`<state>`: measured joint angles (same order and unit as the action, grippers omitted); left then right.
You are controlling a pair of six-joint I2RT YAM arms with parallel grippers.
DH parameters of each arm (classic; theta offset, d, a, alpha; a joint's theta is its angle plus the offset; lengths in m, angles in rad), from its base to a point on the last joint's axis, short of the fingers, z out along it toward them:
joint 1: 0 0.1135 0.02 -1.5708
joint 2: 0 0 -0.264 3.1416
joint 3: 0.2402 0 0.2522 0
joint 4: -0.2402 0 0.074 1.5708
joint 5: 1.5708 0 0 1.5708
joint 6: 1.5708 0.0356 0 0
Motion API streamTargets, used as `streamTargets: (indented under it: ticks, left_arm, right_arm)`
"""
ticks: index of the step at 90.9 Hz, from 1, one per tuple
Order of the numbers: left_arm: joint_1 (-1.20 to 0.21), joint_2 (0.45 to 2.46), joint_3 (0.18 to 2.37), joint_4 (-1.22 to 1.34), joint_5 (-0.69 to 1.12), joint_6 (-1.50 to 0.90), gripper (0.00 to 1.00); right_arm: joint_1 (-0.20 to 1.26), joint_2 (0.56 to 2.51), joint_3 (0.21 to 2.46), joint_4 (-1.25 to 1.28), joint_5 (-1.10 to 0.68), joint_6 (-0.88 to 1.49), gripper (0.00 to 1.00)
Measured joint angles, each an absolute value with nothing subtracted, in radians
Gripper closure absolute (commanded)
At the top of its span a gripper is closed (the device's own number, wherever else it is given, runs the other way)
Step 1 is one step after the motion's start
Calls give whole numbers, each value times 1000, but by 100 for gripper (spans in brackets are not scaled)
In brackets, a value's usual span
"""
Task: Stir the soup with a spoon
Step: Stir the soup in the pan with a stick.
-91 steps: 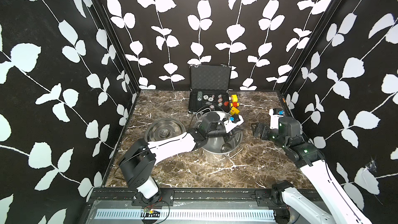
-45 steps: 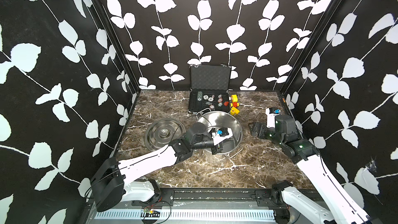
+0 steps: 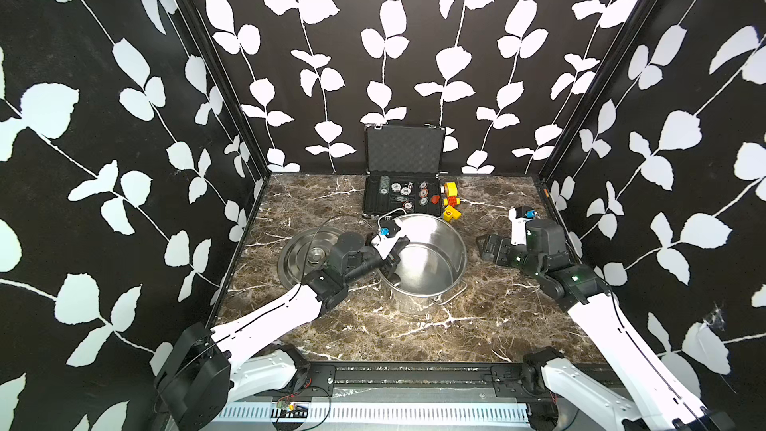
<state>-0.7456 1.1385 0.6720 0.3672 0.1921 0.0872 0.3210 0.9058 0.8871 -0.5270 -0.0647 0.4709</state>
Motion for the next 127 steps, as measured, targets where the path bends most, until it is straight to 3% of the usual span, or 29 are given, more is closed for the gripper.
streamTargets:
  ticks: [27, 63, 89, 127]
  left_arm:
    - [-669, 1279, 783, 397, 103, 56, 100]
    - [-668, 1600, 1129, 379, 217, 83, 100]
    - [-796, 1709, 1249, 338, 249, 151, 100]
    - [-931, 1693, 1218, 335, 315, 167, 100]
  right_arm:
    - [321, 909, 887, -527, -63, 471, 1]
    - [321, 897, 887, -551, -39, 471, 1]
    - [321, 866, 876, -561, -24, 471, 1]
    - [321, 876, 870, -566, -15, 471, 1]
